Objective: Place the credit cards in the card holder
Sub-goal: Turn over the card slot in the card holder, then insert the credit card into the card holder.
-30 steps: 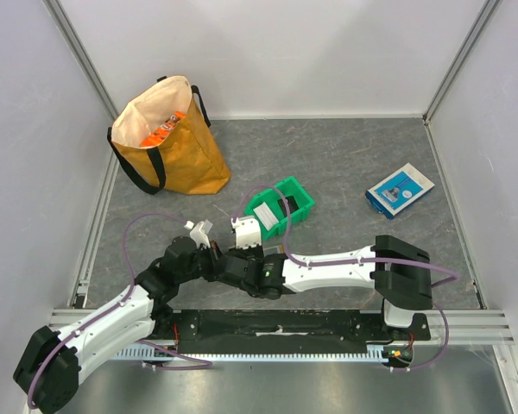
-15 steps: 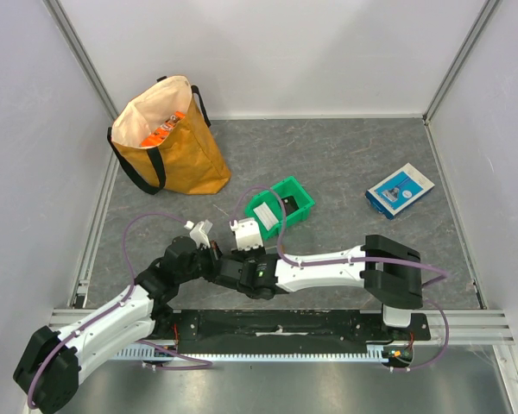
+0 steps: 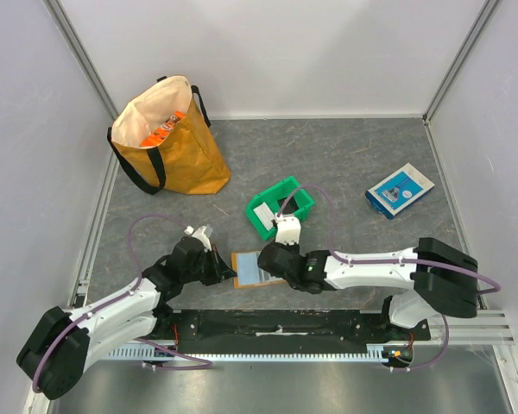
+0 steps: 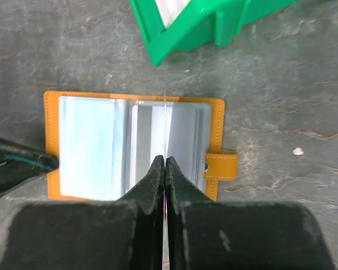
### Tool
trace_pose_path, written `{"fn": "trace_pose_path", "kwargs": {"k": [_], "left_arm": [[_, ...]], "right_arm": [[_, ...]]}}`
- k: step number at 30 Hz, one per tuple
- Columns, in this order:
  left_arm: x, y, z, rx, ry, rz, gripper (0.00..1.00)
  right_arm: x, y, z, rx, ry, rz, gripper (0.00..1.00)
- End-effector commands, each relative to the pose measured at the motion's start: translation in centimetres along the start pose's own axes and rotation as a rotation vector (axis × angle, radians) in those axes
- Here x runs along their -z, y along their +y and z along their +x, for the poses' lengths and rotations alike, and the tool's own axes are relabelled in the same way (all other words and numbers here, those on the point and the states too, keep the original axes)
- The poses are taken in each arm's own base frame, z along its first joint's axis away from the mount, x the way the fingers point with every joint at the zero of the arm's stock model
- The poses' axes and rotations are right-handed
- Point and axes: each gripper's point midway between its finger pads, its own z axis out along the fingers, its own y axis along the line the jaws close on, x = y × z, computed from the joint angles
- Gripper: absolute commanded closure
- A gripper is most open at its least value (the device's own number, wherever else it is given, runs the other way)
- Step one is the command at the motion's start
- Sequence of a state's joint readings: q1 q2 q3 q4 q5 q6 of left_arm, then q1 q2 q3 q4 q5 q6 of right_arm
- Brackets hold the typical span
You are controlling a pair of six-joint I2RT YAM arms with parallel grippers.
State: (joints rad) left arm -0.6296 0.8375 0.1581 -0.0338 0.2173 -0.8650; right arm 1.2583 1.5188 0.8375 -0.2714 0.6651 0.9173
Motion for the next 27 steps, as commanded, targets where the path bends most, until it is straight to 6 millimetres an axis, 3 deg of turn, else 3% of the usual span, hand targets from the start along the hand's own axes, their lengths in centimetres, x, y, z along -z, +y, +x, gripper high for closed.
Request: {"fn": "trace_pose_path", "kwargs": {"k": [1,9,14,27], "left_arm": [[-0.2,0.6,-0.7,-0.053,-0.014,-0.051,0.98],[-0.3,0.7,-1.0,-0.056,-0.019,-0.066,0.98],[-0.3,0.8,-1.0,-0.053,-0.016,-0.072,0.98],[-0.3,0.5,-0.8,-0.012,-0.03,-0.036,0.98]], "right_arm": [[1.2,4.3,-0.8,-0.12,0.02,-0.269,1.0],[1.1,5.7,-1.1,-0.254,0.056,-0.451,1.0],[-0.2,4.9,0.3,-0.293,0.101,-0.422,1.0],[-1.1,3.5,2.7,-0.421,0.132,-0.407,1.0]]}}
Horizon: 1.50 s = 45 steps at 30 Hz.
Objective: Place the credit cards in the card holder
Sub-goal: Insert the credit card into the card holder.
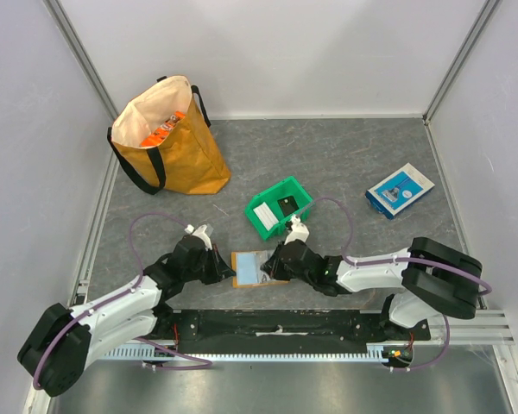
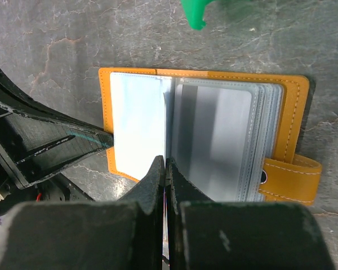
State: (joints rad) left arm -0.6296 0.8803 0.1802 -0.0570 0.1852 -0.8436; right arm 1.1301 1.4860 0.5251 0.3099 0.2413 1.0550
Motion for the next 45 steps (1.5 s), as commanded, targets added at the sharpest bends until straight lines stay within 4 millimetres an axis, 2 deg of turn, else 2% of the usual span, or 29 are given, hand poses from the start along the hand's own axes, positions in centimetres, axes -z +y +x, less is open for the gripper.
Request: {"fn": "trace_pose_path", "kwargs": {"k": [1,10,16,21,27,31,39,45], "left_arm": [[-0.1,-0.4,-0.6,0.002,-0.033,0.02,0.98],[-0.1,-0.4,-0.4,0.003,-0.028,0.026,0.98],[-0.2,-0.2,-0.2,0.001,-0.024,0.024,0.98],[-0.2,-0.1,-0.2,0.0,-0.023,0.021,0.98],[-0.2,-0.2,-0.1,-0.005,-0.022,0.026,0.98],[-0.2,-0.1,-0.2,-0.01,-0.025,0.025,0.98],[-0.2,-0.2,-0.2,-0.002,-0.021,0.025,0.98],[-0.2,-0.9,-0.7,0.002,-0.04,0.052,0.98]], "right_arm": [[-0.3,0.6,-0.2,-0.067,-0.024,-0.045,1.0],[-1.1,0.3,0.6,-0.078,-0.011,-0.06,1.0],[-1.7,-1.0,1.0,-0.069,-0.004,-0.032,1.0],[-1.8,-1.6,0.8,-0.079,-0.024,-0.025,1.0],[-1.8,-2.3,-0.5,-0.05,-0.071,0.015,1.0],[-2.0,-2.5,-0.4,-0.053,-0.068,0.023,1.0],[-2.6,-1.9,1.3,-0.071,0.012,-0.006,1.0],[-2.3,-1.5,2.6,-0.082,0.053,0.001,1.0]]}}
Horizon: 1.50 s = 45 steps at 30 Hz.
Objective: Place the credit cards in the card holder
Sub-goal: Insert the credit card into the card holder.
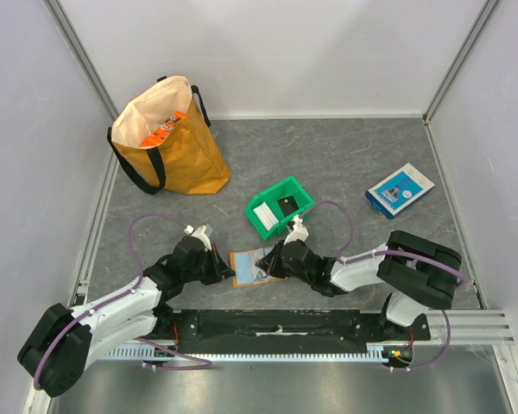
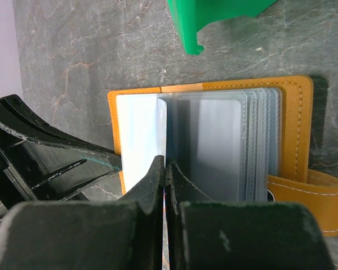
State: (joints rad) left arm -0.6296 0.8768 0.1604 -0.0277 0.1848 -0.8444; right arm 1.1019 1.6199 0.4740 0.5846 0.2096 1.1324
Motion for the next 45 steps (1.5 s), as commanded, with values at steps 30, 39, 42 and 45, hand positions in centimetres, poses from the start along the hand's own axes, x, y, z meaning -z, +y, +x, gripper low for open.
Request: {"fn": "trace_pose_path", "kwargs": {"k": [30,39,42,45], "left_arm": [[-0.1,-0.4,-1.5,-0.016,-0.09,0.025,0.98],[0.0,-0.6,-1.7,-0.033,-0.087,0.028,0.98],[0.0,-0.8,-1.6,-0.035,-0.077,0.032,0.98],[-0.1,-0.9,-1.6,-0.034,-0.079,0.039,0.98]], "right_arm": [[0.7,-1.3,0.3,0.262,0.081,0.198,0.52],[0.5,-1.5,-1.0,0.319,0.053,0.274,0.38],[0.6,-2.1,-1.3,0.336,0.047,0.307,0.38],[0.4,-1.4,-1.1,0.336,0.058,0.279,0.38]]}}
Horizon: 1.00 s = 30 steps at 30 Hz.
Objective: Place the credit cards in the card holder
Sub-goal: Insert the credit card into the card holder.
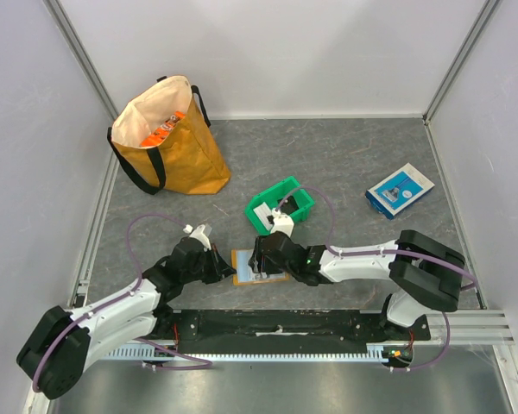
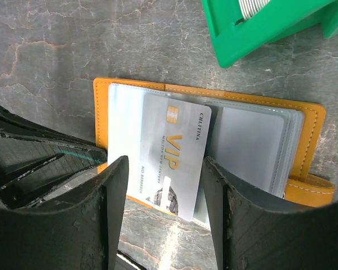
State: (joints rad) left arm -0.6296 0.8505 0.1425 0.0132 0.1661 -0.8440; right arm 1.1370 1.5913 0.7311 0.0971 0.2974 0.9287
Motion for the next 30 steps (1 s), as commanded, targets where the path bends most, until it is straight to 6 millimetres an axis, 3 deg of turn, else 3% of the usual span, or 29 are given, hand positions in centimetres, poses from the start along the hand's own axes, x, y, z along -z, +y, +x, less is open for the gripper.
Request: {"fn": "trace_pose_path", "kwargs": {"k": [1,13,20,23,26,30], "left_arm": [[-0.2,-0.6,-0.9,-0.028,-0.03,0.017,0.98],[-0.3,-1.0,-1.0,-0.031,-0.028,0.031,0.98],[-0.4,-1.4,-1.2,-0.035,-0.028,0.042,0.98],[-0.4,-1.5,-1.4,-0.037,-0.03,0.042,0.98],[-0.4,-1.8,-1.5,-0.039,-0.027,0.048,0.98],[-0.3,-1.8,-1.6,-0.036,-0.026,0.036,0.98]], "right_arm": [[-0.3,-1.7,0.5,0.063,0.023,0.078,0.39],[-1.2,1.9,1.6,0.062,0.077,-0.077,0.45],[-1.2,3.5,1.2,0.051,0.064,-0.149,0.59],[-1.3,4.1,1.5,0.037,0.073,-0.18,0.59],[-1.5,3.6,1.6,0.037,0.082,-0.143,0.56],[0.4,2.4,-1.5,0.063,-0.016,-0.068,0.46]]}}
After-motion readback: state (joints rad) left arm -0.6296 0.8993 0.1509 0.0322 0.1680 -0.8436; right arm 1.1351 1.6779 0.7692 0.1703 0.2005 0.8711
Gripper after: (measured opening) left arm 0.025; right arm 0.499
